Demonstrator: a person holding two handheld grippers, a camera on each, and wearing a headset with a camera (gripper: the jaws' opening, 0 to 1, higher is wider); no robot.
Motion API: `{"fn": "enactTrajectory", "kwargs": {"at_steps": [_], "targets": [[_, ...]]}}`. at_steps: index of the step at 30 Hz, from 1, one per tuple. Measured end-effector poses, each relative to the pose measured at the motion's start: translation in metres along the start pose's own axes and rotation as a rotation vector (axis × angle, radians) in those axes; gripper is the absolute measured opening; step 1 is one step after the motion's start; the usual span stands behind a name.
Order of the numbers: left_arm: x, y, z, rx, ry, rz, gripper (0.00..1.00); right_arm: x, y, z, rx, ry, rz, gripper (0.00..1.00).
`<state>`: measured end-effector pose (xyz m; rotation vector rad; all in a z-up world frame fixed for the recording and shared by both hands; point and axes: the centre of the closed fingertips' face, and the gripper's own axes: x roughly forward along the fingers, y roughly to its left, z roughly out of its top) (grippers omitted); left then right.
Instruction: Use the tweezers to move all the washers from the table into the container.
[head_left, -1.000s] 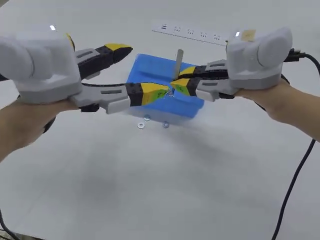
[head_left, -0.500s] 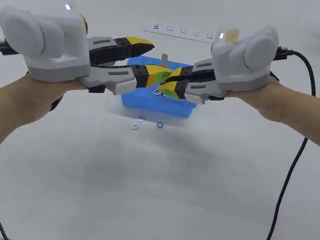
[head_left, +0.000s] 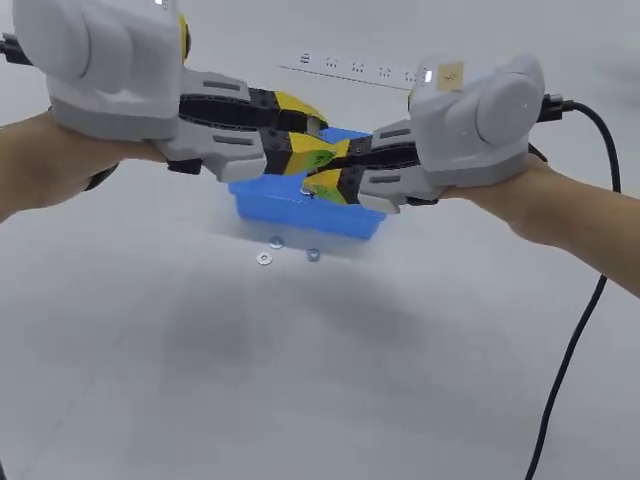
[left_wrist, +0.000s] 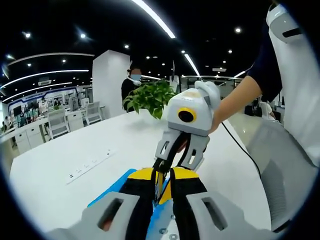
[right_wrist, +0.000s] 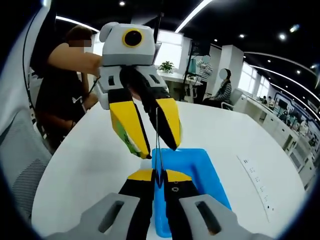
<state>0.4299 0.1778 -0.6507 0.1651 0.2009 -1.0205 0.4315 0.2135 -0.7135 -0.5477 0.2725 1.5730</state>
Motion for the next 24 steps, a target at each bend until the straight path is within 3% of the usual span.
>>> {"fn": "enactTrajectory", "kwargs": {"at_steps": [5,11,19,24], "targets": [[-0.001,-0.001,0.003,0.005,-0.001,-0.009,0.09,-0.001,0.002,0.0,-0.01,0.0,0.01,0.07],[-0.003,-0.006,0.003,0.064,0.027,-0.034,0.07,0.0,0.006,0.001,-0.029,0.005,0.021,0.07],[-0.004,-0.007,0.007,0.169,0.041,-0.012,0.05,-0.003,0.002,0.005,-0.031,-0.004,-0.007,0.1],[-0.003,-0.012,0.009,0.192,0.049,-0.013,0.05,-0.004,0.005,0.007,-0.014,-0.008,-0.011,0.12]]}}
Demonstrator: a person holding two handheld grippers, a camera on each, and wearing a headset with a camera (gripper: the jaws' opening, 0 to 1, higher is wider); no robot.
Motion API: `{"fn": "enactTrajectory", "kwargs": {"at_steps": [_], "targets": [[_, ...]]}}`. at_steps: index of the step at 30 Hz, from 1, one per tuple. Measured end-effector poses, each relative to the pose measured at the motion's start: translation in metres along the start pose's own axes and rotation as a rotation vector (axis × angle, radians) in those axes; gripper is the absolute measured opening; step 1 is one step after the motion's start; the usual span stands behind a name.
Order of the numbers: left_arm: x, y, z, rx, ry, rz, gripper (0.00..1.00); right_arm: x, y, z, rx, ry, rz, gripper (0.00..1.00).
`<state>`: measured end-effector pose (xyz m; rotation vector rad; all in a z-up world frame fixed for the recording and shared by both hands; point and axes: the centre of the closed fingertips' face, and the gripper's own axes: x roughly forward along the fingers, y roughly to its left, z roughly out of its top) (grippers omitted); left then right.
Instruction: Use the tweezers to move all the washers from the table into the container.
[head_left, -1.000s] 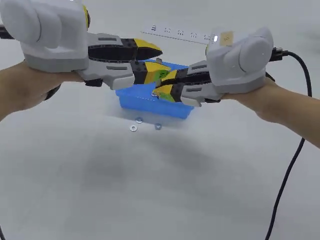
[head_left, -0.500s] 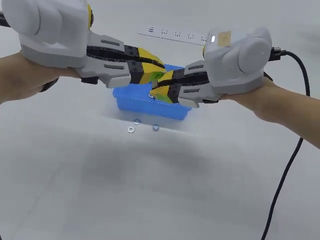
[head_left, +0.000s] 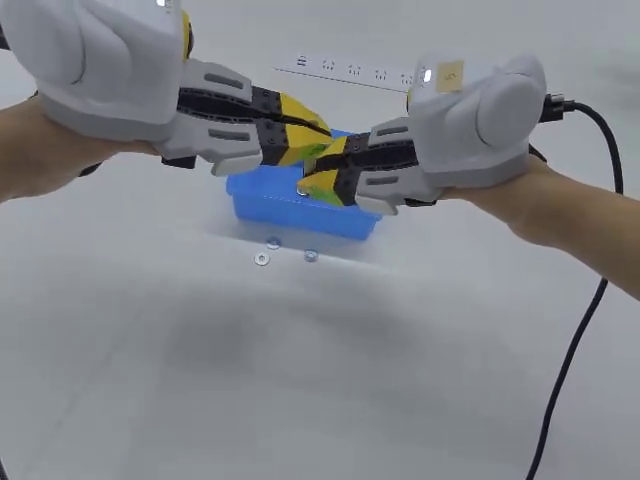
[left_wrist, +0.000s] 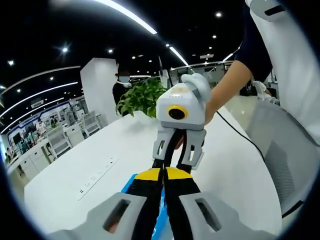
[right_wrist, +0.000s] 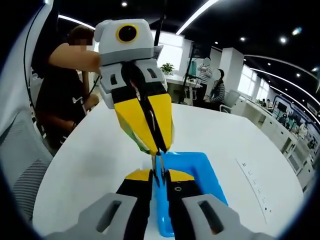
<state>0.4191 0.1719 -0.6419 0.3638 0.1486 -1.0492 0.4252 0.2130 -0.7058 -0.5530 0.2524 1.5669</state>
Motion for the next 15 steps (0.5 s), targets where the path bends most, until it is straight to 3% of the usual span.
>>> {"fn": "enactTrajectory", "kwargs": {"at_steps": [5,7,10,15], "targets": [[0.001,-0.005,-0.006,-0.001,0.019,-0.008,0.05,0.0,0.006,-0.004,0.016,0.023,-0.005,0.18],[0.0,-0.006,-0.007,0.001,0.022,-0.005,0.05,-0.001,0.004,-0.006,0.008,0.038,-0.041,0.22],[-0.002,-0.004,0.0,-0.023,-0.008,0.015,0.05,-0.003,0.005,-0.008,0.054,0.032,-0.061,0.26],[-0.004,-0.004,0.004,-0.023,-0.013,0.024,0.05,-0.01,0.008,-0.01,0.079,0.028,-0.083,0.28]]}}
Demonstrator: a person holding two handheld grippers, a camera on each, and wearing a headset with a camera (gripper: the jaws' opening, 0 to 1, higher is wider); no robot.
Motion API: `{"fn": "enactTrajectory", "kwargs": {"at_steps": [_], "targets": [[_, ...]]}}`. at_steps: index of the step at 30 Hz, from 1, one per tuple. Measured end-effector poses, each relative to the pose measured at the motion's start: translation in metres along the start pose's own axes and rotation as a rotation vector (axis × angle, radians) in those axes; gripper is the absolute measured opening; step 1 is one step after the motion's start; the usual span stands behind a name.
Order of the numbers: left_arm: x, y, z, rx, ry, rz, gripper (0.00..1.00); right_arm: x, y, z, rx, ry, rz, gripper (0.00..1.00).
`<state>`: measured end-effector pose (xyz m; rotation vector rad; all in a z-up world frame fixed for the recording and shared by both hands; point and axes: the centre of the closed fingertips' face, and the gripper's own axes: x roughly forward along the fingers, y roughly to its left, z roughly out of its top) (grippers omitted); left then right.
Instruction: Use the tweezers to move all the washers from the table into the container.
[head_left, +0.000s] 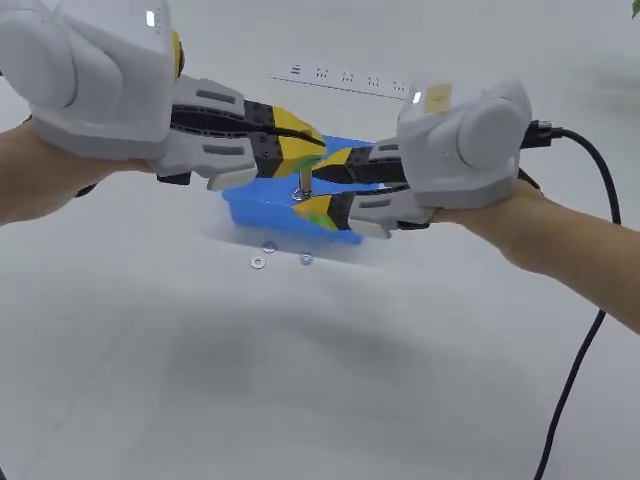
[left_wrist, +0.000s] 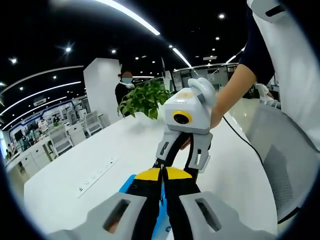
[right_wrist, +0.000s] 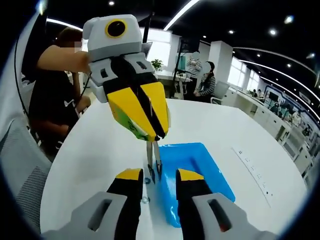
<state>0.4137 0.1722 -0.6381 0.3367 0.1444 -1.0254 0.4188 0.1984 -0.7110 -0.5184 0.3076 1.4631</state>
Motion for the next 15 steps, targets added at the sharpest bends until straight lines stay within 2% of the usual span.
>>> {"fn": "enactTrajectory", "kwargs": {"at_steps": [2,5,10,13,15], "targets": [[-0.001,-0.001,-0.001,-0.004,0.003,0.002,0.05,-0.004,0.002,0.0,-0.006,-0.007,-0.015,0.29],[-0.003,-0.003,-0.004,-0.015,0.008,0.006,0.05,-0.009,0.003,-0.006,-0.008,0.016,-0.045,0.34],[-0.008,-0.006,-0.009,-0.026,0.013,0.021,0.05,-0.019,0.008,-0.015,0.039,0.027,-0.073,0.35],[-0.009,-0.012,-0.006,-0.019,0.014,0.025,0.05,-0.025,0.014,-0.022,0.045,0.048,-0.082,0.36],[-0.011,-0.014,-0.006,-0.017,0.01,0.021,0.05,-0.029,0.018,-0.028,0.054,0.06,-0.086,0.4]]}}
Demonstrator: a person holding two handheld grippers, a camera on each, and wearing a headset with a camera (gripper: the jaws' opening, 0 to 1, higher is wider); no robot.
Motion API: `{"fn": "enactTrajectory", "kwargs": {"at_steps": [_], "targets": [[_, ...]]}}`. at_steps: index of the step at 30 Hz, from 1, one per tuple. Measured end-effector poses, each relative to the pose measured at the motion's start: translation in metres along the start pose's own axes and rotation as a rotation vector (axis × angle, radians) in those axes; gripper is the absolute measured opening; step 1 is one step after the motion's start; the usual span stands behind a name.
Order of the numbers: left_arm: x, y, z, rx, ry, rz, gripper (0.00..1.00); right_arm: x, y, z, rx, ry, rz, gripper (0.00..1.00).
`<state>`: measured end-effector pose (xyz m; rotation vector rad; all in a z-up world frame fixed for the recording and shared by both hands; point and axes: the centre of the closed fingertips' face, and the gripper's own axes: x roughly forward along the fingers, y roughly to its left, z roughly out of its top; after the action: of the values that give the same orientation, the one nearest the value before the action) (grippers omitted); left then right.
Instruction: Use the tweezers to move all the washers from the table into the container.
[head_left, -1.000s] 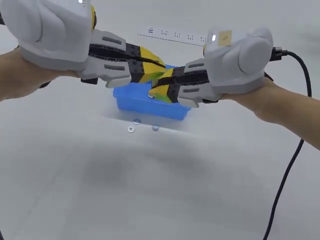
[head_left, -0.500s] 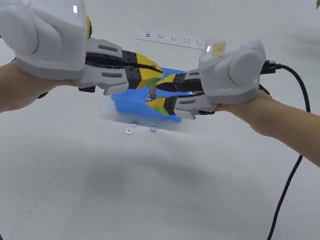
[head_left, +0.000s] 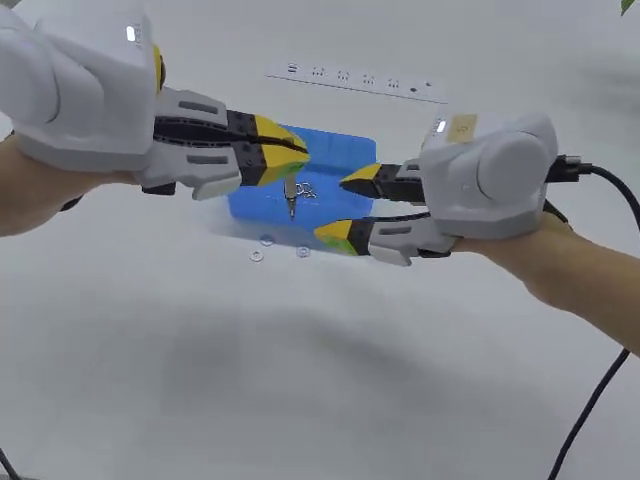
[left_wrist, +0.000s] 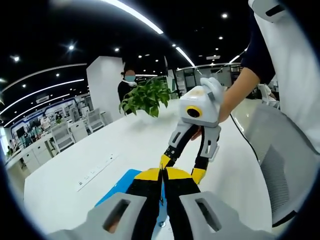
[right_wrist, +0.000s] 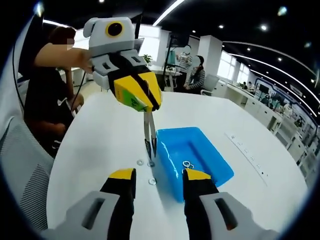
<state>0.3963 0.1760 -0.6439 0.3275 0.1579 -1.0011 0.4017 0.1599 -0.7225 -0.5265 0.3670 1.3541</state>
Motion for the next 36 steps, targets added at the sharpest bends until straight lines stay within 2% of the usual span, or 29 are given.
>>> {"fn": "enactTrajectory", "kwargs": {"at_steps": [6,12,16,21,26,28,30,33,36], "targets": [[0.001,-0.006,-0.006,-0.009,0.005,-0.003,0.05,-0.01,0.004,-0.004,0.06,-0.02,-0.018,0.51],[0.006,-0.012,-0.011,-0.024,-0.001,-0.003,0.05,-0.011,0.009,-0.006,0.104,-0.037,-0.015,0.59],[0.011,-0.014,-0.015,-0.014,-0.009,-0.006,0.05,-0.012,0.02,-0.013,0.116,-0.02,0.023,0.7],[0.016,-0.016,-0.02,-0.013,-0.017,-0.011,0.05,-0.015,0.028,-0.023,0.121,0.0,0.059,0.76],[0.017,-0.017,-0.026,-0.011,-0.012,-0.019,0.05,-0.016,0.034,-0.025,0.148,-0.02,0.09,0.84],[0.017,-0.016,-0.03,0.024,0.004,-0.01,0.05,-0.016,0.038,-0.028,0.151,-0.013,0.107,0.91],[0.017,-0.016,-0.03,0.019,-0.001,-0.013,0.05,-0.015,0.042,-0.034,0.141,0.008,0.12,0.98],[0.017,-0.016,-0.031,0.011,-0.009,-0.011,0.05,-0.014,0.048,-0.036,0.141,0.012,0.142,0.99],[0.019,-0.015,-0.033,-0.003,-0.012,-0.014,0.05,-0.013,0.052,-0.034,0.172,-0.011,0.156,1.0]]}}
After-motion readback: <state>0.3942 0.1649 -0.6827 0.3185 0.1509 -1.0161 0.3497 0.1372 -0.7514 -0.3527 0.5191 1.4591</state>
